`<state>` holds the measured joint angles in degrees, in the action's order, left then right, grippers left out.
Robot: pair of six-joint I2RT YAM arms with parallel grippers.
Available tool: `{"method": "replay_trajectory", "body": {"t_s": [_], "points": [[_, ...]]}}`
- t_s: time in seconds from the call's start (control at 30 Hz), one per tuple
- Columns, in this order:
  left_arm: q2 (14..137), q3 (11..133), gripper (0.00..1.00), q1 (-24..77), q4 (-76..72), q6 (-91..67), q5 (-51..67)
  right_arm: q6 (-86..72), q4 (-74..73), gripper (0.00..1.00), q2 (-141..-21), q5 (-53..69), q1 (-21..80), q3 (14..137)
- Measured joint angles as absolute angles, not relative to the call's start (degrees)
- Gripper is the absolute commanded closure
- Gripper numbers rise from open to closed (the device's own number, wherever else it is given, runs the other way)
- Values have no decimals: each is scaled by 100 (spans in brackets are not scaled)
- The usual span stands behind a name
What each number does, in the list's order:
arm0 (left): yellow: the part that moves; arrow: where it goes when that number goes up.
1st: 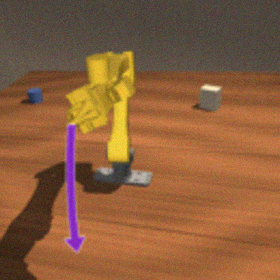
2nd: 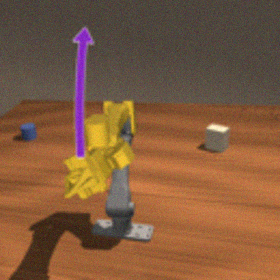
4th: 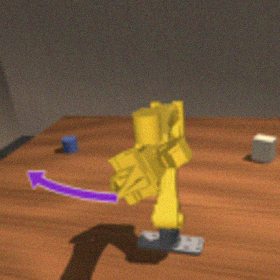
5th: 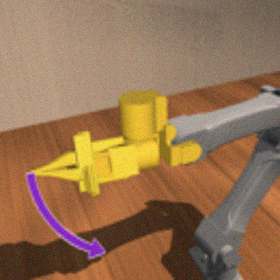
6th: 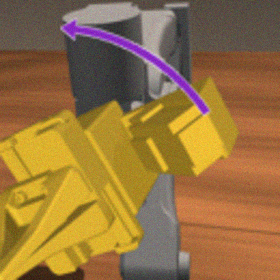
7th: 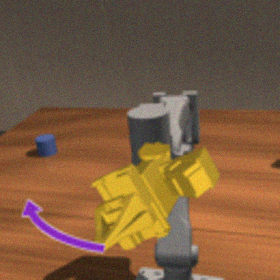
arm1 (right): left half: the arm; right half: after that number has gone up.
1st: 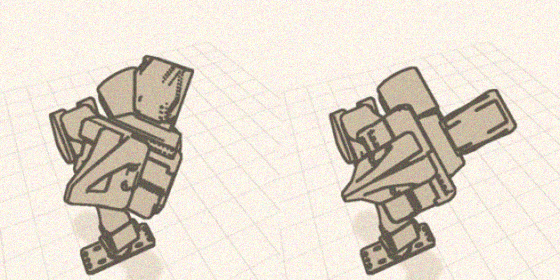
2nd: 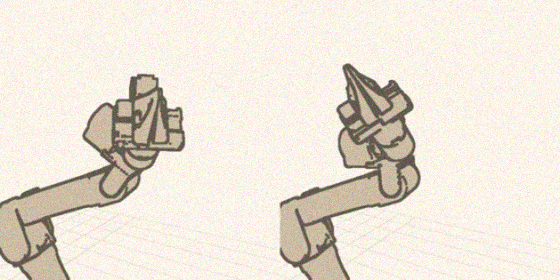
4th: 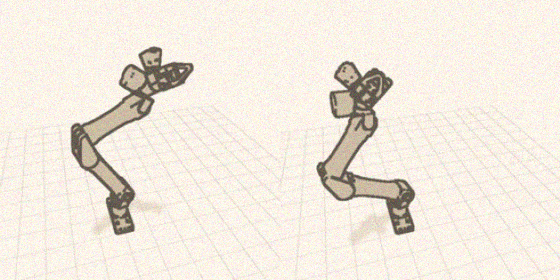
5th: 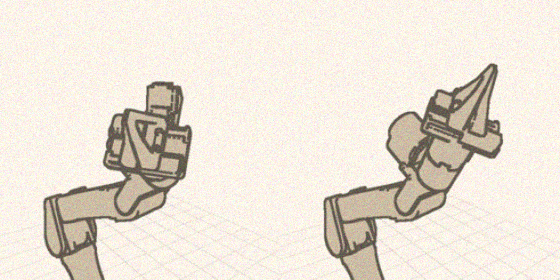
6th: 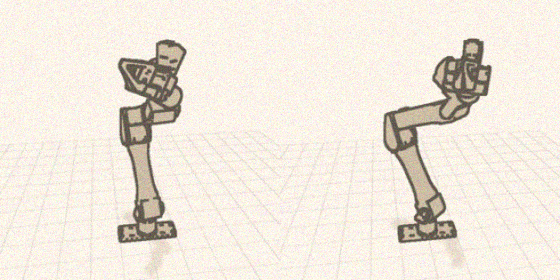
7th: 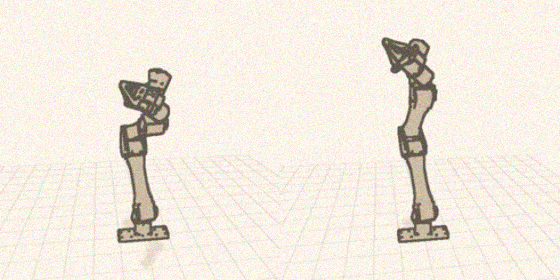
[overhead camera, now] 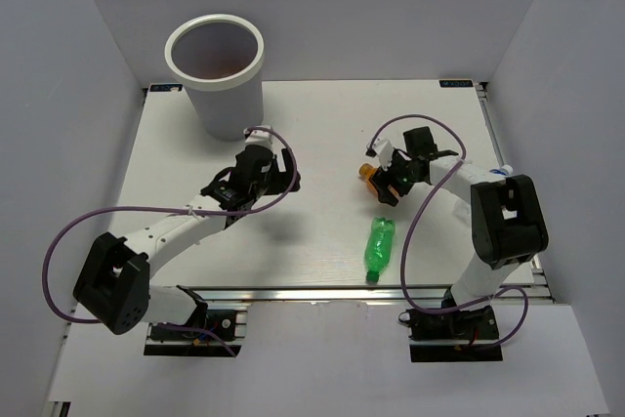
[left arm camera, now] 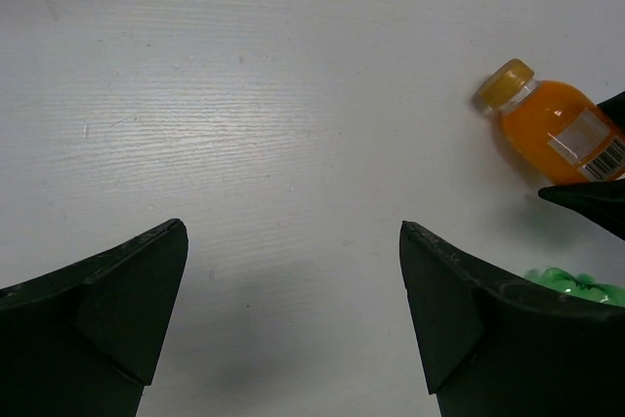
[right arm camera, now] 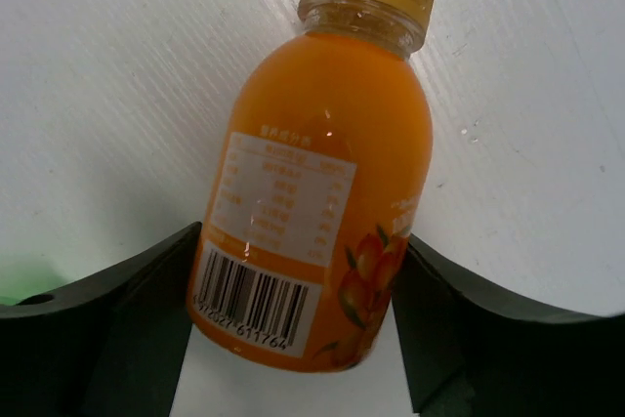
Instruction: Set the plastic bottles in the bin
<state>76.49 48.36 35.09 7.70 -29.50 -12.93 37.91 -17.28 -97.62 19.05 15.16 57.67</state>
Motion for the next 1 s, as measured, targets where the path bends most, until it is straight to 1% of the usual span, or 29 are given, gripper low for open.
{"method": "replay_trajectory", "body": {"t_s": [0.07,0.1,0.13,0.33,0.47,0.6,0.77,1.0], "points": [[7649,4836,2,3505,709,-2974,-1264,3765,-1693,38,-9771,1839,1546,5767],[7649,4836,2,3505,679,-2987,-1243,3750,-1660,51,-9762,1820,1551,5767],[7651,4836,2,3505,644,-2995,-1199,3728,-1623,52,-9754,1798,1553,5767],[7664,4836,2,3500,215,-3155,-681,3553,-1234,52,-9378,1938,1594,5714],[7732,4836,2,3500,-381,-3420,-3,3378,-803,50,-8761,2547,1730,5586],[7887,4735,2,3500,-1144,-3841,679,2980,-58,50,-8287,3321,2123,5304],[7966,4287,2,3500,-2215,-4484,1262,2147,888,51,-8182,3607,2705,4821],[8176,4086,2,3494,-2882,-4851,1597,1096,2134,50,-8132,3771,3079,4294]]}}
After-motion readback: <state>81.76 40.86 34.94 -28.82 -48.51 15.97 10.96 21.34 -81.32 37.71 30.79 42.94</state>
